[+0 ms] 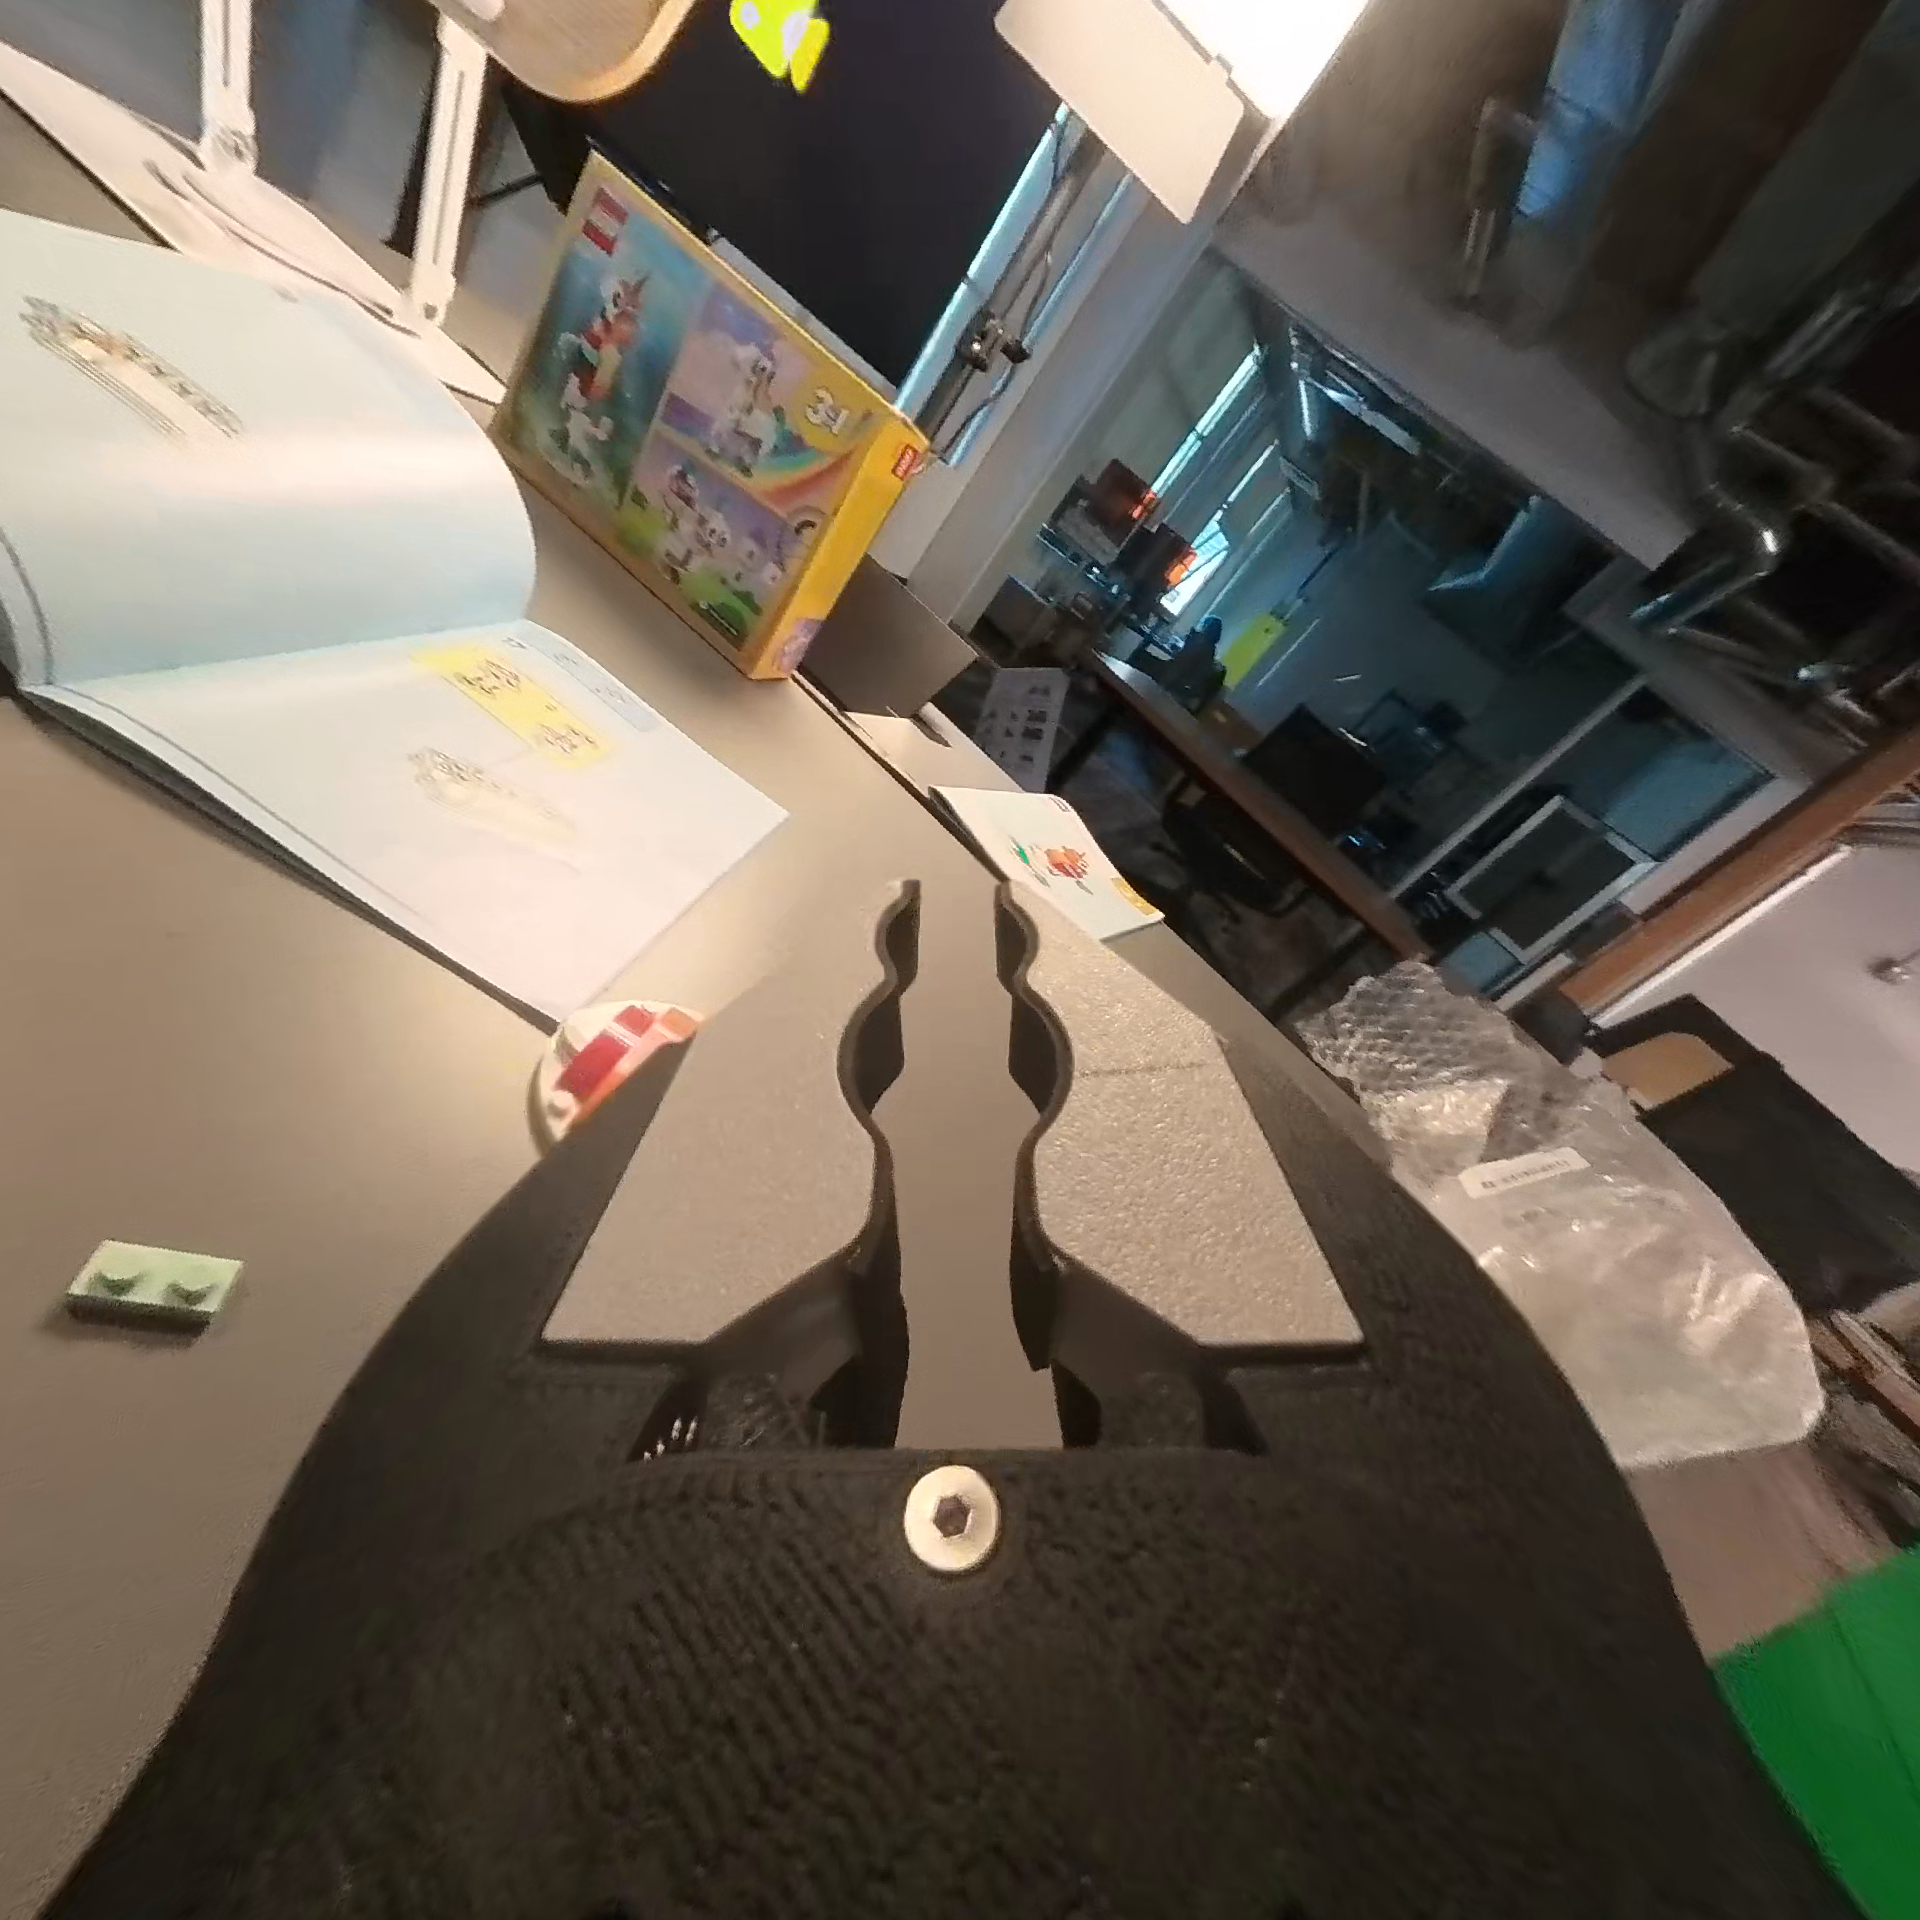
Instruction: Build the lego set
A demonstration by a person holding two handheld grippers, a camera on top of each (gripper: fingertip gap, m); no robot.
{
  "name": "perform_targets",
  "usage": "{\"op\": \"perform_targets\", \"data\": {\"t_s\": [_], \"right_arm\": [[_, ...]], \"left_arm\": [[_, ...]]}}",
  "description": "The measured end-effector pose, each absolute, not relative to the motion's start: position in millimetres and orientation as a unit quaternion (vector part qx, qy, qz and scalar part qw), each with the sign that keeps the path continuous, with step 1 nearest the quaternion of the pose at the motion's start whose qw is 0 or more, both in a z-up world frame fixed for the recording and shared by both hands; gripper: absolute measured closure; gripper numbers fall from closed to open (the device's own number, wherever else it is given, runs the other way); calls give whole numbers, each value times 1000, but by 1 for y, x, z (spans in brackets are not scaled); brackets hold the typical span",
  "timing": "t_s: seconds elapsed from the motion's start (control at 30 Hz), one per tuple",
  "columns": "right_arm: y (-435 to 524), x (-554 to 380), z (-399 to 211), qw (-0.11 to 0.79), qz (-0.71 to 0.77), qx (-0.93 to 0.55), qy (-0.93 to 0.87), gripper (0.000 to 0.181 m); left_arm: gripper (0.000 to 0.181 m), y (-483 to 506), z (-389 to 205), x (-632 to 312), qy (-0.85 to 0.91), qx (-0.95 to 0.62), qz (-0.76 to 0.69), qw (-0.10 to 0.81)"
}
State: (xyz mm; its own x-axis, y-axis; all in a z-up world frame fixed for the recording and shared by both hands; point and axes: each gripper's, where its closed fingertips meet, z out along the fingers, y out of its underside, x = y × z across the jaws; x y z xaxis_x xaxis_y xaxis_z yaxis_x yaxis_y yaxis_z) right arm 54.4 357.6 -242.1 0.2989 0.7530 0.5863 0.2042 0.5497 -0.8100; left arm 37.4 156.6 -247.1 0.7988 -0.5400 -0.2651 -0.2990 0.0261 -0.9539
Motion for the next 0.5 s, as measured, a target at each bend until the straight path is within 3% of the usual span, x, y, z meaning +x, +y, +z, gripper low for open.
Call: {"op": "perform_targets", "data": {"t_s": [0.5], "right_arm": [[379, 67, -239, 693, 197, -469, -512, 170]], "left_arm": [[128, 155, -243, 39, 293, -686, -113, 656]]}}
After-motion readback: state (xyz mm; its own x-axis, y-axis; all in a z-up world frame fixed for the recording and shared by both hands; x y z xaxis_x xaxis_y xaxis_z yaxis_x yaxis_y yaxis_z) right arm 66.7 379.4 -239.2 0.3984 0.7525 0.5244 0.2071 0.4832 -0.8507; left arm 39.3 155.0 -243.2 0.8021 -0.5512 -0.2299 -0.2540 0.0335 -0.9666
